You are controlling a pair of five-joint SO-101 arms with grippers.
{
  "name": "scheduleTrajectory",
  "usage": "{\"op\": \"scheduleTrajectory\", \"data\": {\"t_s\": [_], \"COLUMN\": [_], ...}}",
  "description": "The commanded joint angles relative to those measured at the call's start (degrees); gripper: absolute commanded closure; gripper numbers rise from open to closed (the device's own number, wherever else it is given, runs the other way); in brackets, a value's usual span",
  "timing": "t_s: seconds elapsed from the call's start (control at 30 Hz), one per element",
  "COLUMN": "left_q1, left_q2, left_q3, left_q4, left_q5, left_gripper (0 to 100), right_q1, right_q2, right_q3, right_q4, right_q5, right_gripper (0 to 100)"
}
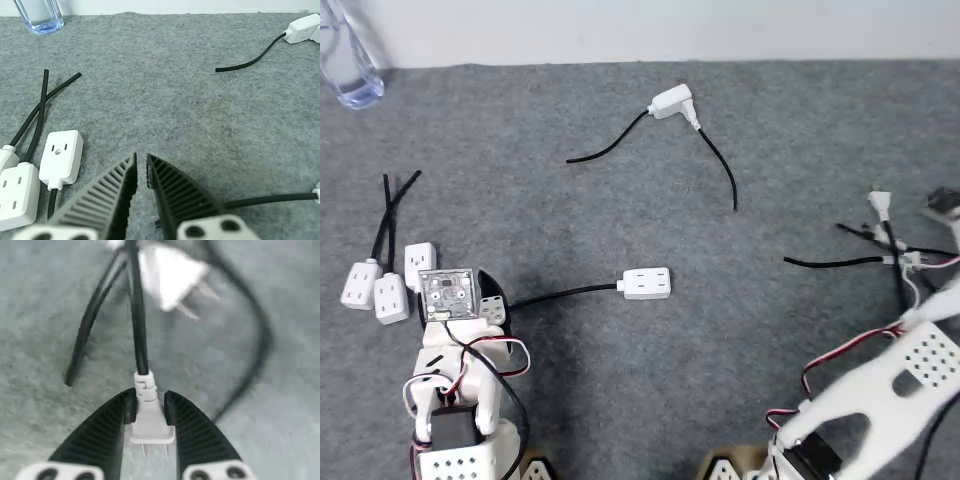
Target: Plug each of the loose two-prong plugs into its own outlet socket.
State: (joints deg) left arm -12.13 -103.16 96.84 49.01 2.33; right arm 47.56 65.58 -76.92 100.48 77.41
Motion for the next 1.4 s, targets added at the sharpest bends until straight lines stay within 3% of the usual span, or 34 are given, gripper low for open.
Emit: {"op": "scheduleTrajectory", "data": {"t_s": [0.0, 0.13, 0.33, 0.53, 0.67, 0.83, 1.07, 1.37], "left_q1": [0.0, 0.0, 0.1, 0.1, 0.1, 0.1, 0.1, 0.1], "left_q2": [-0.7, -0.7, -0.7, -0.7, -0.7, -0.8, -0.8, -0.8], "left_q3": [-0.4, -0.4, -0.4, -0.4, -0.4, -0.4, -0.4, -0.4], "left_q4": [0.3, 0.7, 0.9, 1.0, 1.1, 2.2, 2.2, 2.2], "left_q5": [-0.4, -0.4, -0.4, -0.4, -0.4, -0.4, -0.4, -0.4], "left_gripper": [97, 97, 97, 97, 97, 97, 97, 97], "right_q1": [-2.0, -3.9, -9.6, -21.7, -30.4, -36.0, -36.9, -38.5], "right_q2": [-10.0, -19.5, -38.7, -56.0, -62.8, -64.8, -64.8, -64.8], "right_q3": [-2.5, 5.3, 30.9, 59.9, 71.6, 78.5, 83.2, 86.9], "right_q4": [2.6, 2.8, 2.7, 2.3, 0.7, -4.9, -13.1, -23.3], "right_q5": [-11.0, -20.8, -36.3, -54.6, -68.3, -85.8, -113.8, -126.7], "right_gripper": [99.1, 99.1, 99.1, 99.1, 99.0, 99.0, 99.0, 99.1]}}
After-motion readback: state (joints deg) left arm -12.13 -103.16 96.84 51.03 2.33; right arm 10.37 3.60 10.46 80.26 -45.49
